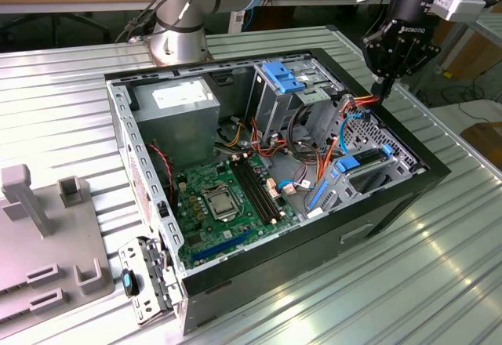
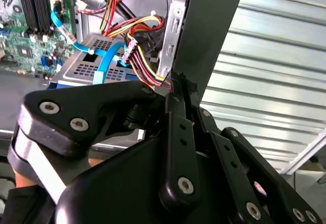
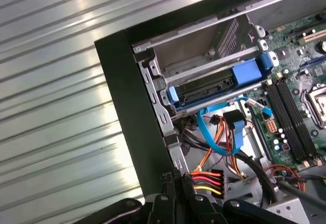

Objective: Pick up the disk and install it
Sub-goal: 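Insert the first disk wire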

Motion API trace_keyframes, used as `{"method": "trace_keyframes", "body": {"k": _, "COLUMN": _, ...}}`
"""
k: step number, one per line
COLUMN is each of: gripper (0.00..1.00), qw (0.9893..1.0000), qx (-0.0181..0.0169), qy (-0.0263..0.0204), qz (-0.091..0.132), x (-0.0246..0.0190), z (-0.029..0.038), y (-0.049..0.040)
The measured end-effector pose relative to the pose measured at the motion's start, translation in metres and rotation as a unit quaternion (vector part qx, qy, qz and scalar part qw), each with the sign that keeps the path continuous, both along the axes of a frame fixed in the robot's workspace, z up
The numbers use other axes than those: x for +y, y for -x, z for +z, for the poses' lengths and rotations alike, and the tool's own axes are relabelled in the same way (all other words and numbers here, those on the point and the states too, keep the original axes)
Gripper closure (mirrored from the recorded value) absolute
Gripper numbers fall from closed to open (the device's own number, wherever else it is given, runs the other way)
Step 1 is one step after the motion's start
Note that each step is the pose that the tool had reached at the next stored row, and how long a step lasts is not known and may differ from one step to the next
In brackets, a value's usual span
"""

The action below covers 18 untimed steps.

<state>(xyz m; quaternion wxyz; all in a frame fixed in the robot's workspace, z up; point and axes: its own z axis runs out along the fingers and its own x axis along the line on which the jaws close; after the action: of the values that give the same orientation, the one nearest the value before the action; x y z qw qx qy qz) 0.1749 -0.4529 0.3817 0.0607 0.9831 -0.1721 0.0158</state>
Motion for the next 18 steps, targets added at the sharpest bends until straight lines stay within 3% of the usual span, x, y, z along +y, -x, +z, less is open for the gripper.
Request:
{"method": "trace_keyframes", "body": {"k": 1, "gripper": 0.84, "qw": 1.0000, "qx": 0.0000, "qy": -0.0092, "qz": 0.000, "x": -0.0001, "z": 0.0000, "y": 0.0001}}
{"method": "trace_keyframes", "body": {"k": 4, "gripper": 0.84, "qw": 0.9990, "qx": 0.0000, "qy": -0.0441, "qz": 0.000, "x": -0.0019, "z": 0.0000, "y": 0.0002}}
{"method": "trace_keyframes", "body": {"k": 5, "gripper": 0.84, "qw": 0.9987, "qx": 0.0000, "qy": -0.0503, "qz": 0.000, "x": -0.0028, "z": 0.0000, "y": 0.0002}}
{"method": "trace_keyframes", "body": {"k": 8, "gripper": 0.84, "qw": 0.9986, "qx": -0.0003, "qy": -0.0520, "qz": -0.005, "x": -0.0048, "z": 0.0000, "y": 0.0002}}
{"method": "trace_keyframes", "body": {"k": 13, "gripper": 0.84, "qw": 0.9979, "qx": -0.0020, "qy": -0.0519, "qz": -0.039, "x": -0.0049, "z": 0.0001, "y": 0.0002}}
{"method": "trace_keyframes", "body": {"k": 18, "gripper": 0.84, "qw": 0.9954, "qx": -0.0041, "qy": -0.0519, "qz": -0.080, "x": -0.0057, "z": -0.0001, "y": 0.0002}}
